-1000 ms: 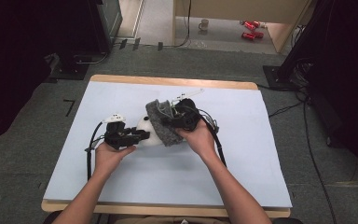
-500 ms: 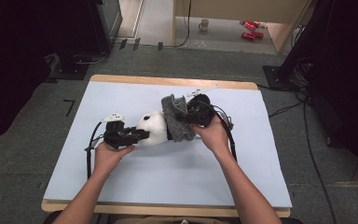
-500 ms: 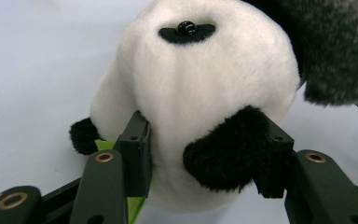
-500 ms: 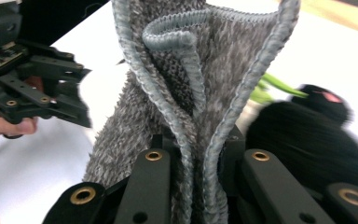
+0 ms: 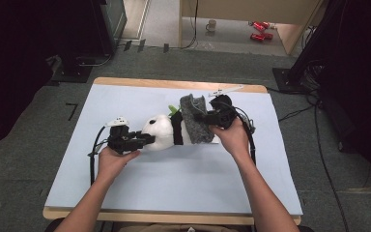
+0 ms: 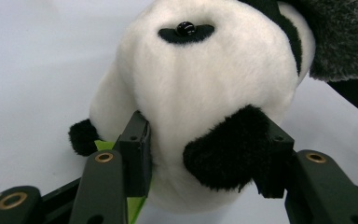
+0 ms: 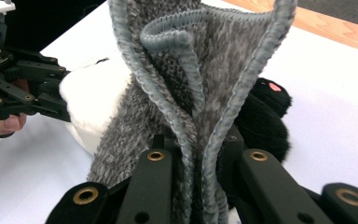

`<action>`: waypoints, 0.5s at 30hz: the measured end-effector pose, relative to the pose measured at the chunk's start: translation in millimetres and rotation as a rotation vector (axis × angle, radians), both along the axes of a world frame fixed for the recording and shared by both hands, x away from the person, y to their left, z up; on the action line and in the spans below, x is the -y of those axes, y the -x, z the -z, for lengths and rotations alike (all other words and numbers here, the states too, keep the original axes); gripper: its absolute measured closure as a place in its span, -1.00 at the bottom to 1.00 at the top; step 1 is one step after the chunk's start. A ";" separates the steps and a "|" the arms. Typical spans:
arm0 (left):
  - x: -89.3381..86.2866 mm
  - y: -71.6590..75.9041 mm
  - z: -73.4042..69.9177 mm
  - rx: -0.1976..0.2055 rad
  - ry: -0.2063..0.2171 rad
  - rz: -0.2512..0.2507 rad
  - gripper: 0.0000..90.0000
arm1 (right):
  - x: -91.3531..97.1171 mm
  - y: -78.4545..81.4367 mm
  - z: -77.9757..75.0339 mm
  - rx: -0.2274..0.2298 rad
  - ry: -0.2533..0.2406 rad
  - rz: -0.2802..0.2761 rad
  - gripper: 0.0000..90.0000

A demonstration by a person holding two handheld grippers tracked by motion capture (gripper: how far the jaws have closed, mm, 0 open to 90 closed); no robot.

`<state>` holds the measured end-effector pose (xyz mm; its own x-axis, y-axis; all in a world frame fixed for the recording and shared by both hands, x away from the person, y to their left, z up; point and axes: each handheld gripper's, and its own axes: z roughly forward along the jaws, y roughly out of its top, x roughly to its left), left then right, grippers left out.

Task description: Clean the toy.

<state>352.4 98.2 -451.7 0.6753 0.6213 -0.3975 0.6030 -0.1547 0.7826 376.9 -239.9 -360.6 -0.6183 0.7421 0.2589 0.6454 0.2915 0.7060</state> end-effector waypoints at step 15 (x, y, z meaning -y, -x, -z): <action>-0.7 -0.7 0.4 -0.003 0.001 -0.005 0.09 | 38.3 1.9 -6.0 0.002 -0.076 0.068 0.79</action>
